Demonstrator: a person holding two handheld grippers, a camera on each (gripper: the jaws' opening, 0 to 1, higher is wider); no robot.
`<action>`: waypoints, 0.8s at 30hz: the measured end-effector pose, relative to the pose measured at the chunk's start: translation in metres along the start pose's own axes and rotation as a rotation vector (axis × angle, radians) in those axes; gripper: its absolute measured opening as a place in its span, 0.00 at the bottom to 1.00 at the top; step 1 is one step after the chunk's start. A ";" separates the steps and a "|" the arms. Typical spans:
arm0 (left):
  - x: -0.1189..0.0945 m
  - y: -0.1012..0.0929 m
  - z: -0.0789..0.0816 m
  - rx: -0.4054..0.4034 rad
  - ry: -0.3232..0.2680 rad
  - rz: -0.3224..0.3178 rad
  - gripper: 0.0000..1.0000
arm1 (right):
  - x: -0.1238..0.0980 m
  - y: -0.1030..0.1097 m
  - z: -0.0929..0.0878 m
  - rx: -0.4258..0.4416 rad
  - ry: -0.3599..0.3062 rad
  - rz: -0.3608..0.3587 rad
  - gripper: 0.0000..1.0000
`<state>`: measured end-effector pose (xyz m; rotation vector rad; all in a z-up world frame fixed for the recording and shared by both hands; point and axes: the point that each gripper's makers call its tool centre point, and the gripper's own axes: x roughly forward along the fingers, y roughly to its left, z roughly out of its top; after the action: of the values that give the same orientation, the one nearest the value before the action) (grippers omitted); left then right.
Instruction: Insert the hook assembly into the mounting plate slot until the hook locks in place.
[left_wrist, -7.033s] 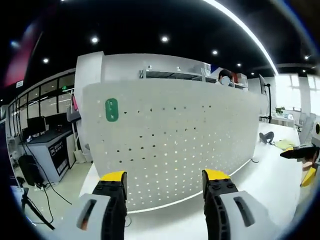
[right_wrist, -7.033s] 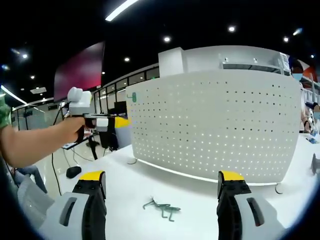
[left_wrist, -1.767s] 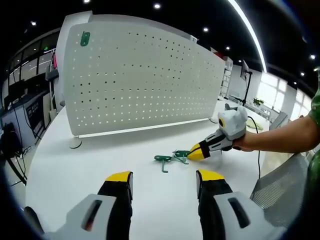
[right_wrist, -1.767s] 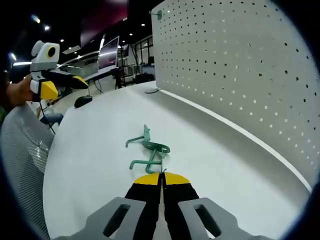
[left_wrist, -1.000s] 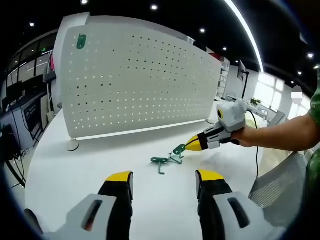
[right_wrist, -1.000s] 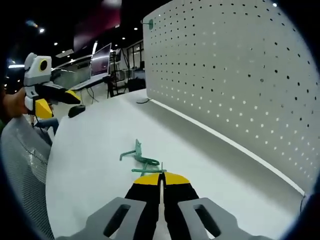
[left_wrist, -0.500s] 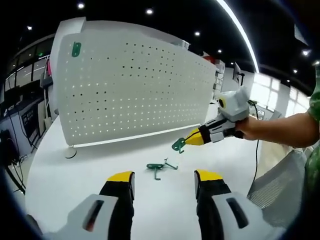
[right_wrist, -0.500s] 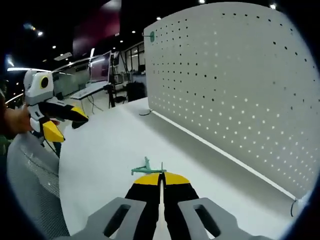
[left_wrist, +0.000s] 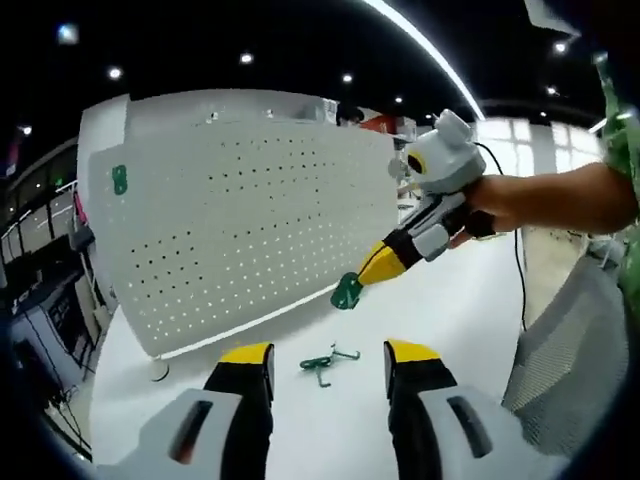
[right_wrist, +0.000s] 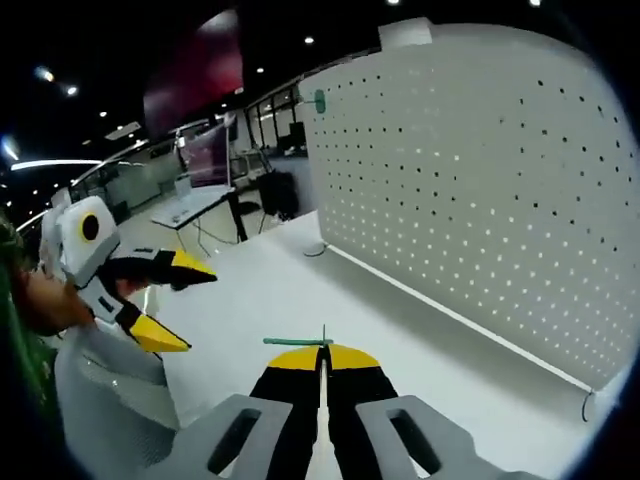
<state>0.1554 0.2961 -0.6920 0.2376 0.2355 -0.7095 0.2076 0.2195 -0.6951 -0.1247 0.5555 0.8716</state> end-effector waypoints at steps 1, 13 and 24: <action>0.000 -0.003 0.001 0.027 0.000 -0.006 0.44 | -0.001 0.003 0.001 0.003 0.000 0.004 0.00; -0.004 -0.012 0.016 0.205 -0.057 0.002 0.38 | -0.011 0.039 0.008 0.009 0.028 0.046 0.00; -0.006 -0.016 0.020 0.294 -0.078 -0.002 0.31 | -0.009 0.063 0.006 0.048 0.042 0.094 0.00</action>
<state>0.1430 0.2817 -0.6734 0.4888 0.0559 -0.7526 0.1580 0.2566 -0.6781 -0.0736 0.6257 0.9476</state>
